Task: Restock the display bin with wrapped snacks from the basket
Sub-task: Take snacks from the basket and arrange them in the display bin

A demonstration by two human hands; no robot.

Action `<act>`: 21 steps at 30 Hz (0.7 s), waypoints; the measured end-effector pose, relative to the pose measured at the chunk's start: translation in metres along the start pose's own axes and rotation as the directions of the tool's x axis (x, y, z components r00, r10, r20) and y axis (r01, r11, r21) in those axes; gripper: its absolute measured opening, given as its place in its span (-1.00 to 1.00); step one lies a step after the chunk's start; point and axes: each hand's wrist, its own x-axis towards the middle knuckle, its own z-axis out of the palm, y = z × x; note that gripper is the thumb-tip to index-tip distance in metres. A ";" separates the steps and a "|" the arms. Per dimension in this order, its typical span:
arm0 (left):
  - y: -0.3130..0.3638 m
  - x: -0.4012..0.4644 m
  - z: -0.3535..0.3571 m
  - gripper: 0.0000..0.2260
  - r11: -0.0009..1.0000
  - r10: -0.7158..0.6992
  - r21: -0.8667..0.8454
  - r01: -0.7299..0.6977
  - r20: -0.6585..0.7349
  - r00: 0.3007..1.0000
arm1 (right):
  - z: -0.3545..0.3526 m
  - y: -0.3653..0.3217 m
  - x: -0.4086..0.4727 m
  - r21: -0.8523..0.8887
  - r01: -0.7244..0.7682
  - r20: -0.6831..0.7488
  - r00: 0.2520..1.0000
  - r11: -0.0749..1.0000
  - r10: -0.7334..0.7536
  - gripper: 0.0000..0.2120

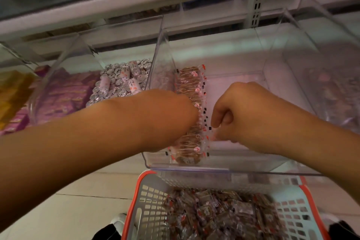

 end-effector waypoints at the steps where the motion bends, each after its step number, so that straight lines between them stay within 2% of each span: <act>1: -0.004 -0.006 0.003 -0.89 0.999 0.003 -0.051 -0.009 -0.124 0.992 | -0.002 0.000 -0.006 0.006 0.047 -0.073 0.996 0.999 -0.046 -0.90; 2: -0.006 -0.016 0.006 -0.88 0.992 0.019 -0.113 -0.047 -0.231 0.973 | -0.004 -0.001 -0.014 0.013 0.116 -0.152 0.982 0.993 -0.113 -0.91; 3: -0.007 -0.034 0.005 -0.87 0.988 0.031 -0.126 -0.089 -0.400 0.916 | -0.008 -0.003 -0.024 0.026 0.201 -0.212 0.959 0.979 -0.191 -0.89; 4: -0.006 -0.047 0.008 -0.86 0.975 0.022 -0.188 -0.121 -0.459 0.888 | -0.014 -0.006 -0.037 0.044 0.277 -0.214 0.941 0.960 -0.262 -0.86; 5: -0.005 -0.064 0.013 -0.87 0.920 0.018 -0.332 -0.207 -0.492 0.870 | -0.019 -0.009 -0.052 0.056 0.340 -0.162 0.931 0.939 -0.327 -0.84; 6: -0.002 -0.079 0.022 -0.89 0.832 0.032 -0.457 -0.314 -0.526 0.850 | -0.019 -0.010 -0.066 0.071 0.379 -0.050 0.925 0.923 -0.376 -0.82; 7: 0.009 -0.092 0.033 -0.90 0.755 0.066 -0.547 -0.363 -0.487 0.871 | -0.016 -0.011 -0.076 0.097 0.361 0.152 0.916 0.928 -0.372 -0.83; 8: 0.023 -0.096 0.054 -0.90 0.729 0.120 -0.567 -0.384 -0.446 0.887 | -0.006 -0.009 -0.082 0.117 0.285 0.396 0.865 0.951 -0.308 -0.84; 9: 0.044 -0.092 0.075 -0.88 0.757 0.158 -0.544 -0.362 -0.385 0.909 | 0.014 -0.004 -0.084 0.084 0.196 0.604 0.770 0.977 -0.207 -0.85; 10: 0.069 -0.083 0.098 -0.85 0.795 0.169 -0.505 -0.336 -0.348 0.922 | 0.043 0.005 -0.083 -0.019 0.175 0.728 0.677 0.984 -0.106 -0.81; 11: 0.100 -0.073 0.119 -0.82 0.829 0.189 -0.466 -0.307 -0.283 0.940 | 0.078 0.016 -0.081 -0.143 0.199 0.791 0.612 0.969 -0.009 -0.75; 13: 0.155 -0.043 0.167 -0.79 0.863 0.212 -0.457 -0.214 -0.056 0.976 | 0.151 0.042 -0.080 -0.311 0.247 0.820 0.558 0.918 0.128 -0.58; 14: 0.179 -0.030 0.191 -0.75 0.867 0.226 -0.472 -0.160 0.087 0.970 | 0.183 0.059 -0.083 -0.350 0.236 0.813 0.558 0.907 0.169 -0.48; 16: 0.212 -0.012 0.239 -0.62 0.838 0.240 -0.544 -0.050 0.284 0.928 | 0.234 0.094 -0.090 -0.346 0.076 0.758 0.611 0.935 0.230 -0.20; 17: 0.224 -0.004 0.262 -0.58 0.795 0.219 -0.605 0.028 0.330 0.918 | 0.254 0.109 -0.095 -0.319 -0.037 0.733 0.624 0.947 0.272 -0.05; 19: 0.249 0.005 0.298 -0.48 0.643 0.156 -0.738 0.204 0.387 0.909 | 0.292 0.124 -0.108 -0.249 -0.242 0.706 0.617 0.938 0.346 0.16; 21: 0.272 0.011 0.321 -0.38 0.459 0.140 -0.828 0.320 0.424 0.895 | 0.329 0.129 -0.124 -0.166 -0.381 0.693 0.612 0.910 0.383 0.18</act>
